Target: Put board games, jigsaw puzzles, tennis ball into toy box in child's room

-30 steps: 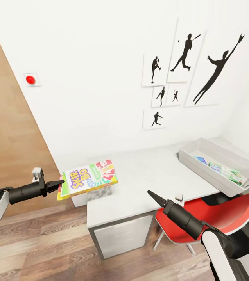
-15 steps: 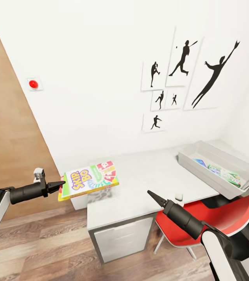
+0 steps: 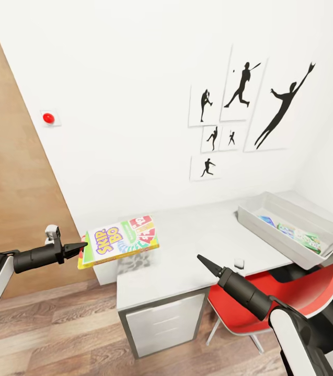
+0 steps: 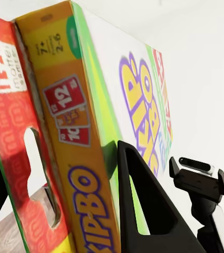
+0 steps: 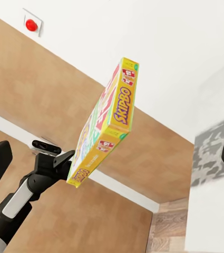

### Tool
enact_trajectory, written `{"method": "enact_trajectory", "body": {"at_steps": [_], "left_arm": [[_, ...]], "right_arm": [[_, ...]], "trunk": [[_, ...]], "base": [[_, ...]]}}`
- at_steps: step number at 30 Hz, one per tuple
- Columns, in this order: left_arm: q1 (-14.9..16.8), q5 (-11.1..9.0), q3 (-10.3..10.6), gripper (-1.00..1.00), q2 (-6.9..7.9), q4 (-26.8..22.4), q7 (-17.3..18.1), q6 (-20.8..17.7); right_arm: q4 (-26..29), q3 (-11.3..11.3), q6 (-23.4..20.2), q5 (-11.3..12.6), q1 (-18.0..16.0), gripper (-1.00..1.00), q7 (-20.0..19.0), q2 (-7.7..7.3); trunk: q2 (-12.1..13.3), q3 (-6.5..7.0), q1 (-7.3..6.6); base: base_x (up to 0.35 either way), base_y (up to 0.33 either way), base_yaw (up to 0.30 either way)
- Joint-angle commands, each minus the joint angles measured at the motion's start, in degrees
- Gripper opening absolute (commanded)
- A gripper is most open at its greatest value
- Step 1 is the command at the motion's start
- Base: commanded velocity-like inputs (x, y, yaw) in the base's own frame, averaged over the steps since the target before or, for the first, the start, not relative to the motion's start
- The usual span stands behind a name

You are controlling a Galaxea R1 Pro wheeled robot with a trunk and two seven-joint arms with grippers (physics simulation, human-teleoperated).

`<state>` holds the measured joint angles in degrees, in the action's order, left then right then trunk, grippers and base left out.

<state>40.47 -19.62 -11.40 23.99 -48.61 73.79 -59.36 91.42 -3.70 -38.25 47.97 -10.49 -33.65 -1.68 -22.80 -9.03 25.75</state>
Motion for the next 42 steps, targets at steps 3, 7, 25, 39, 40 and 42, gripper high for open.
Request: {"method": "enact_trajectory", "body": {"at_steps": [3,7,25,39,40,42], "left_arm": [[0.0,-0.1,0.0,-1.0,-0.02,0.0,0.1,-0.4],[0.0,-0.1,0.0,-1.0,0.0,0.0,0.1,-0.4],[0.0,-0.1,0.1,-1.0,0.01,-0.1,0.5,-0.3],[0.0,-0.1,0.2,-1.0,-0.05,-0.1,0.4,-0.1],[0.0,-0.1,0.2,-1.0,-0.06,-0.1,0.5,-0.1],[0.0,-0.1,0.2,-1.0,-0.03,-0.1,0.5,-0.1]], "right_arm": [[0.0,-0.1,-0.4,0.3,0.0,1.0,0.0,0.01],[0.0,-0.1,-0.4,0.3,0.0,1.0,0.0,0.01],[0.0,-0.7,-0.4,0.3,-0.1,1.0,0.0,-0.07],[0.0,-0.7,-0.4,0.3,-0.1,1.0,0.0,-0.08],[0.0,-0.7,-0.4,0.3,-0.1,1.0,0.0,-0.08],[0.0,-0.7,-0.4,0.3,0.0,1.0,0.0,-0.08]], "trunk": [[-0.1,0.17,0.04],[-0.1,0.55,0.04],[-0.1,1.7,0.04],[-0.1,2.08,0.04],[-0.1,2.11,0.04],[-0.1,2.16,0.04]], "base": [[0.0,0.0,0.0],[0.0,0.0,0.0],[0.0,0.0,-0.067],[-0.148,-0.05,-0.268],[-0.042,-0.018,-0.273],[-0.024,-0.01,-0.273]]}}
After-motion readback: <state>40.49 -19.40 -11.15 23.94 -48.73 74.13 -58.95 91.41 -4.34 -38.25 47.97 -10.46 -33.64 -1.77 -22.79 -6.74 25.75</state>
